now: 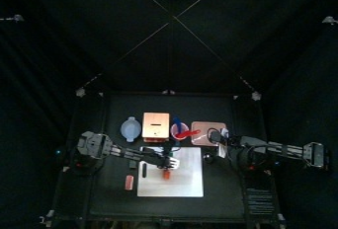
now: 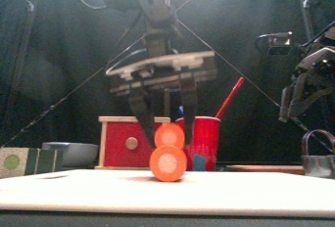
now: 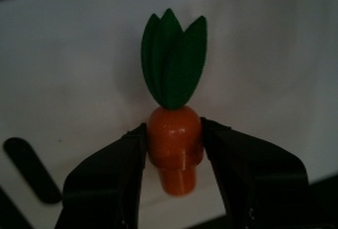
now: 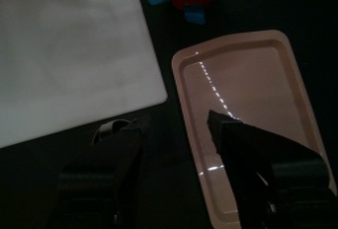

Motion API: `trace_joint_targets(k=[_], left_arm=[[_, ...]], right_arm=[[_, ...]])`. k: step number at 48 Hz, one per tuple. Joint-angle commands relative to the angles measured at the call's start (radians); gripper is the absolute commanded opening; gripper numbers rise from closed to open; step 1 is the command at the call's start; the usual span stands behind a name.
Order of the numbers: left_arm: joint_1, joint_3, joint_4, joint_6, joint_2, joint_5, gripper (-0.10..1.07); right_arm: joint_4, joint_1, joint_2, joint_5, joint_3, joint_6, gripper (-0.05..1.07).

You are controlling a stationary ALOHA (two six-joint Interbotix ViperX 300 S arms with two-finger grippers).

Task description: Place carrot top in bowl

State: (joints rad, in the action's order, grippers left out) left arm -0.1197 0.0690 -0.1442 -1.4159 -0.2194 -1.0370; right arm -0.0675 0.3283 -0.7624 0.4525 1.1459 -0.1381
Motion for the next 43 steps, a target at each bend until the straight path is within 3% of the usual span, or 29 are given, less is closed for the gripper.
trace_joint_targets(k=[1,7,15,19,24,30,35,43], left_arm=[[0.021,0.006,-0.003,0.032,0.094,-0.058,0.67],[0.100,0.098,-0.041,0.098,0.204,-0.167,0.67],[0.218,0.282,-0.084,0.127,0.402,-0.173,0.67],[0.298,0.419,-0.097,0.133,0.522,-0.146,0.67],[0.388,0.597,-0.110,0.156,0.604,-0.015,0.67],[0.485,0.755,-0.106,0.192,0.601,0.215,0.68],[0.538,0.807,-0.112,0.212,0.568,0.357,0.71],[0.557,0.811,-0.146,0.244,0.483,0.383,0.88]], right_arm=[[-0.002,0.003,0.002,-0.002,-0.012,-0.002,0.84],[-0.006,0.003,0.000,0.015,-0.014,0.000,0.84],[-0.018,0.011,-0.002,0.037,-0.017,0.000,0.84],[-0.025,0.017,-0.003,0.046,-0.021,0.000,0.84],[-0.026,0.018,-0.005,0.049,-0.029,0.000,0.84],[-0.034,0.018,-0.006,0.049,-0.031,-0.002,0.84],[-0.034,0.018,-0.008,0.049,-0.032,0.000,0.84],[-0.049,0.018,-0.008,0.049,-0.032,0.000,0.84]])
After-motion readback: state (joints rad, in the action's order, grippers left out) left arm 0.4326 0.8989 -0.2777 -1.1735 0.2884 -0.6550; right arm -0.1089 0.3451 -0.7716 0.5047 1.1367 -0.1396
